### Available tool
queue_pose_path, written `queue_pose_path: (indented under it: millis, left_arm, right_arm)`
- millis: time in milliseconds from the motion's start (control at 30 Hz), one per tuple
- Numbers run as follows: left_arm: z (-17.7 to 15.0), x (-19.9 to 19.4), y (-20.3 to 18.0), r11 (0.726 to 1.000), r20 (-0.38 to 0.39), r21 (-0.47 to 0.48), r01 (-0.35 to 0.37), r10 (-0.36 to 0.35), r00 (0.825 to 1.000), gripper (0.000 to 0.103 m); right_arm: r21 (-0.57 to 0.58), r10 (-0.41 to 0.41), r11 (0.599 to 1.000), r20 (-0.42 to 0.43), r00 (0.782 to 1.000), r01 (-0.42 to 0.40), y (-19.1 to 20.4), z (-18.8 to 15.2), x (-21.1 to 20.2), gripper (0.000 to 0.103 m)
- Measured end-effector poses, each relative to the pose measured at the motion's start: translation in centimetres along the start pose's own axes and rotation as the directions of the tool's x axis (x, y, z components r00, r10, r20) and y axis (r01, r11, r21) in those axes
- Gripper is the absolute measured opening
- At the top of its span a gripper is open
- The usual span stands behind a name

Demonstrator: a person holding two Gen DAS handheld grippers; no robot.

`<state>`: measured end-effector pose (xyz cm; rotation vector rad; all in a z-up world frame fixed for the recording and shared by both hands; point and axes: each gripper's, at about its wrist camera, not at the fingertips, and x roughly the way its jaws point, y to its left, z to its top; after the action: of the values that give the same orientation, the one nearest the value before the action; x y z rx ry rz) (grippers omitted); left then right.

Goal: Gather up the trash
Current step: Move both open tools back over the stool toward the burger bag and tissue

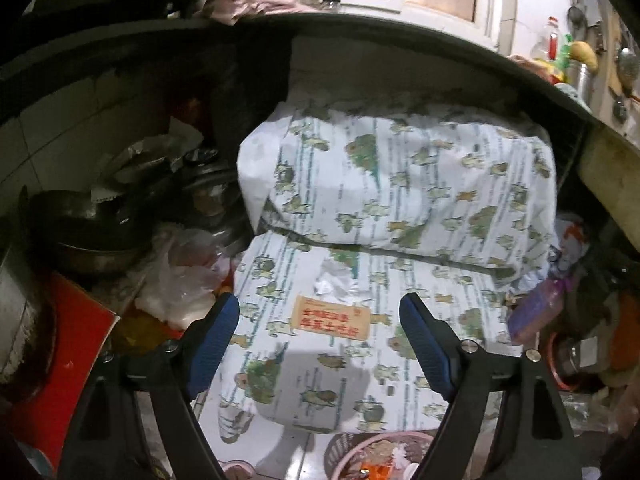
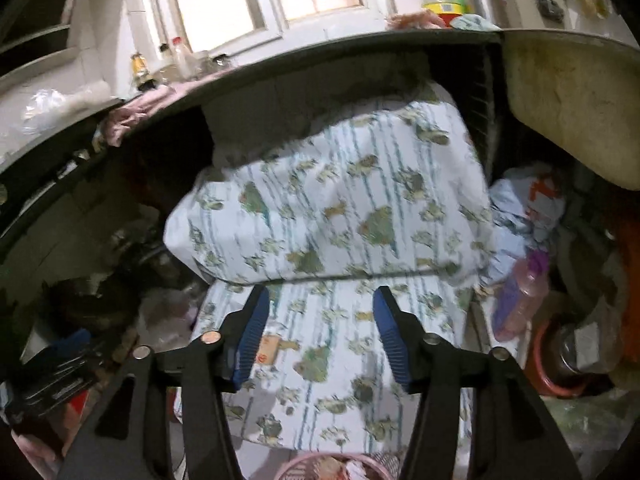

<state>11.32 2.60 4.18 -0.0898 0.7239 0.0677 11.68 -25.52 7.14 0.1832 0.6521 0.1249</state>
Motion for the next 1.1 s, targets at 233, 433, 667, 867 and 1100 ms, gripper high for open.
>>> queue_pose_path:
  millis: [233,433,667,867,1100]
  left_arm:
    - [0.7,4.1,2.2,0.998,-0.025,-0.033,-0.056,0.055,0.998,0.084]
    - [0.6,9.1,2.5,0.998,-0.127,-0.053,-0.027,0.02,0.992,0.084]
    - [0.1,16.3,1.5,0.999,-0.28,-0.052,0.008,-0.022,0.96,0.084]
    - [0.1,17.3,1.4,0.999,-0.244,-0.004,-0.037,0.034,0.969,0.087]
    - [0.1,19.6,4.2,0.996,-0.31,-0.03,-0.085,0.072,0.948,0.09]
  right_arm:
    - [0.072,0.026,0.997,-0.051,0.998,-0.022,-2.0,-1.3,4.0,0.06]
    - [-0.003,0.052,0.999,-0.15,0.987,-0.053,-2.8,-2.9,8.7,0.062]
    - [0.067,0.015,0.998,-0.19,0.982,-0.002,-5.1,-2.8,12.0,0.064]
    - [0.104,0.015,0.995,-0.224,0.974,0.009,-5.5,-1.9,14.9,0.064]
    - [-0.068,-0.06,0.997,-0.256,0.965,0.044,1.2,-2.4,20.6,0.064]
